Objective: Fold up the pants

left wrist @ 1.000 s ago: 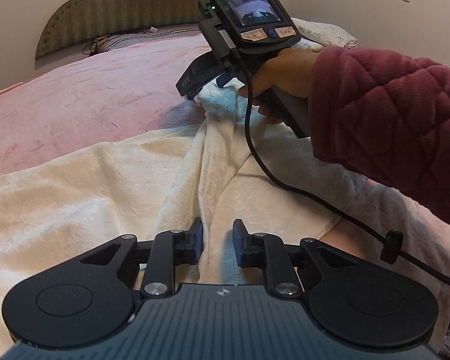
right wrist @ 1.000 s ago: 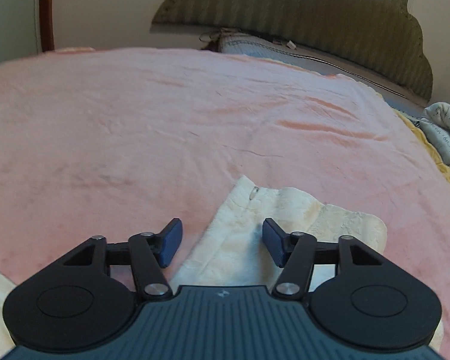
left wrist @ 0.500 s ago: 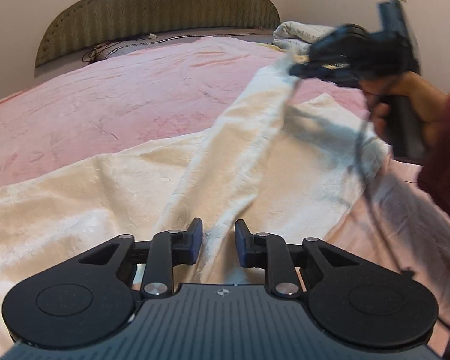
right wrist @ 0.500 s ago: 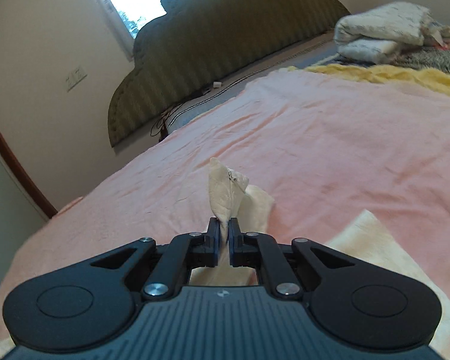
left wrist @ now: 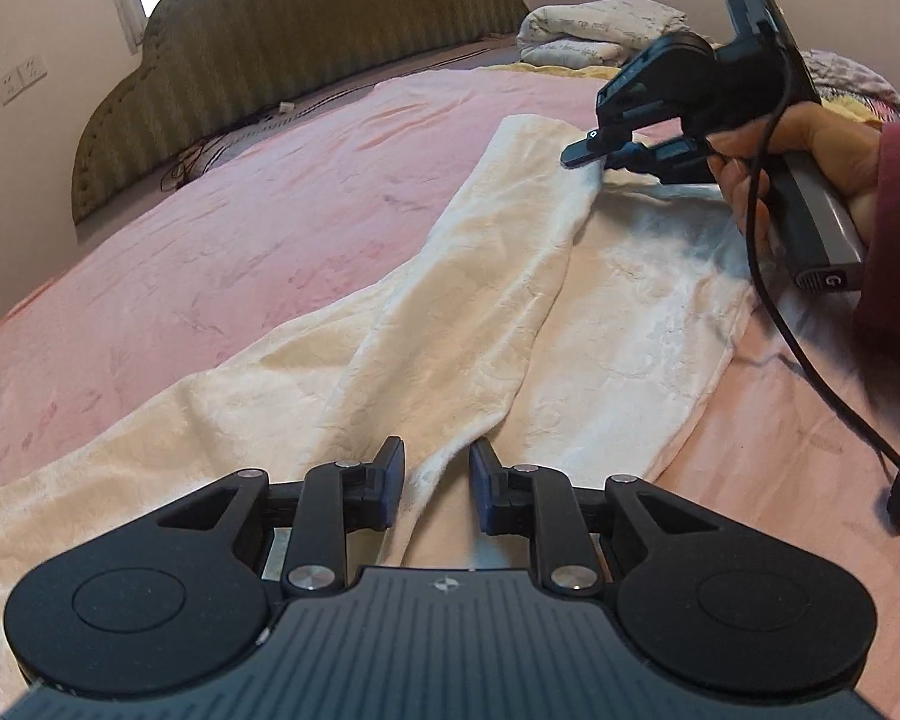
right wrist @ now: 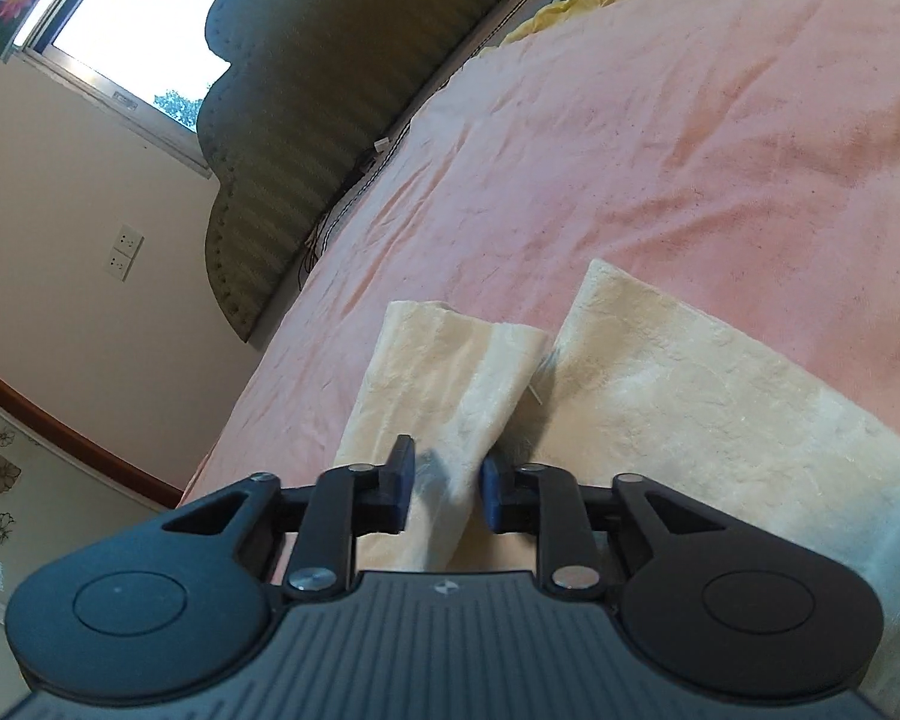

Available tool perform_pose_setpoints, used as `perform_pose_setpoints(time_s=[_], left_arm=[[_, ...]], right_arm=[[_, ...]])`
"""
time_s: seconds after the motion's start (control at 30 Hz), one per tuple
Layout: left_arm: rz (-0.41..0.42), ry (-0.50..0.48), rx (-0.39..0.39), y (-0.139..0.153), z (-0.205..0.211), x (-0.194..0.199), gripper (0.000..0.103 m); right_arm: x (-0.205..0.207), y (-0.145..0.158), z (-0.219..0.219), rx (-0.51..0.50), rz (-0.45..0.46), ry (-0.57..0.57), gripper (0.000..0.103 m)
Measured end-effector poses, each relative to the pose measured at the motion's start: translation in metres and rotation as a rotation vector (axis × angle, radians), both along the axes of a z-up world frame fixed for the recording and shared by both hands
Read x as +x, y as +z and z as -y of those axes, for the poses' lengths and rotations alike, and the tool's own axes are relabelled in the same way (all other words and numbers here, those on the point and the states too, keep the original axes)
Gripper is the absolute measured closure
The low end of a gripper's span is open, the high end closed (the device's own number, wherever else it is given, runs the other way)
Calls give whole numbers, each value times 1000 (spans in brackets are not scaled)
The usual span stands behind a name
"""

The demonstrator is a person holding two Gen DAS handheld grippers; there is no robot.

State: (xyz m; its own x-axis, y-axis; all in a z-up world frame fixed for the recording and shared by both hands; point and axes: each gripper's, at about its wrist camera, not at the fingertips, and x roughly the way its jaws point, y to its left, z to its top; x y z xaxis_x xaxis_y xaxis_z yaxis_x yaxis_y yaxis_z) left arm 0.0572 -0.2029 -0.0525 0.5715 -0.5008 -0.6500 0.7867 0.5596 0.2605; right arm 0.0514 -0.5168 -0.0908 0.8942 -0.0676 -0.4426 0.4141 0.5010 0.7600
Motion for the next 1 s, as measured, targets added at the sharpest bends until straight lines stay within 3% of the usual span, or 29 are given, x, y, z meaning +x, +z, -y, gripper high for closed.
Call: perform_pose_setpoints(time_s=[0.07,0.1,0.2,0.3,0.4,0.47,0.53,0.6,0.63,0.7,0.83,0.9,1.0], left_arm=[[27,5,11,-2,2,-3,74],[28,9,10,-2,3,-4,86],[13,13,-9,2,0,-5,101],[-47,9,-93,16,-11,-1,102],[-51,132,-173,37,-22,22,102],[-18,242,-273,60,-38,39,101],[8,325,-431,89,-61,44,101],[68,330,-532,110,-75,34,101],[106,307,-531,115,-76,26,101],[111,207,-407,108,-62,11,101],[-158,17,-199,50,-27,-1,100],[-167,-14,-135,31,-12,-9,100],[-141,-22,-100,24,-3,-11,100]], right_arm=[[-7,12,-4,-45,22,-5,98],[-12,19,-7,-62,39,-3,98],[-31,49,-13,-117,103,17,99],[-35,76,-18,-186,120,55,99],[-8,96,-16,-220,79,112,99],[18,111,-17,-227,71,146,99],[20,136,-25,-249,188,165,99],[4,162,-39,-319,340,172,99],[-10,170,-46,-357,410,164,99],[-35,167,-48,-368,424,128,99],[-74,98,-23,-284,124,-1,98],[-94,56,-8,-165,38,-49,98],[-110,22,-1,-106,-30,-78,98]])
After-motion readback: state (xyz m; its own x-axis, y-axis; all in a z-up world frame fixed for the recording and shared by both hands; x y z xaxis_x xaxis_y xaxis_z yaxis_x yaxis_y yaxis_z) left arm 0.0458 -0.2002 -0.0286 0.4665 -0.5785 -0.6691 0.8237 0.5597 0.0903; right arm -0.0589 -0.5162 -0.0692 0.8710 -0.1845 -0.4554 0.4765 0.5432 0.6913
